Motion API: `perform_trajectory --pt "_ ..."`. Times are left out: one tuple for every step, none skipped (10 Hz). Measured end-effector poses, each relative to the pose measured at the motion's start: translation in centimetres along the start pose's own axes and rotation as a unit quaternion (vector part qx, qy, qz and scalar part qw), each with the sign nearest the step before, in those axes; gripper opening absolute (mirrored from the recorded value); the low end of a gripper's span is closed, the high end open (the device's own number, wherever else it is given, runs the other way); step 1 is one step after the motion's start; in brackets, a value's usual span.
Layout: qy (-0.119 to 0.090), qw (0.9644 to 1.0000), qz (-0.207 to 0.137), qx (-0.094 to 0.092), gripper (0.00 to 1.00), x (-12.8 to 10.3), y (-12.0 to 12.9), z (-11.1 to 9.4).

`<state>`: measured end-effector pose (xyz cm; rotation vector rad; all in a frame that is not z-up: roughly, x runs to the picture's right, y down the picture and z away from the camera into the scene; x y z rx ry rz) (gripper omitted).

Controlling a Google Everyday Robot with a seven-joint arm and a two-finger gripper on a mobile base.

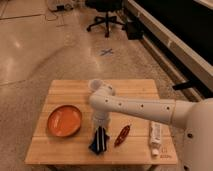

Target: Place the eraser on the white sponge

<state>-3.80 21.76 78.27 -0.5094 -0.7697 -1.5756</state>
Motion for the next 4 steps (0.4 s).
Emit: perform_trajectory --pt "0.002 1.0000 0.001 0.001 0.80 0.17 0.01 -0.11" --pt "0.006 1.0000 0.003 0.004 0.80 0.35 0.09 -0.30" --pt "0.006 1.0000 0.003 0.003 0.80 0.33 0.20 -0.31" --pt "0.006 1.0000 0.001 0.003 0.80 0.34 0.01 -0.28"
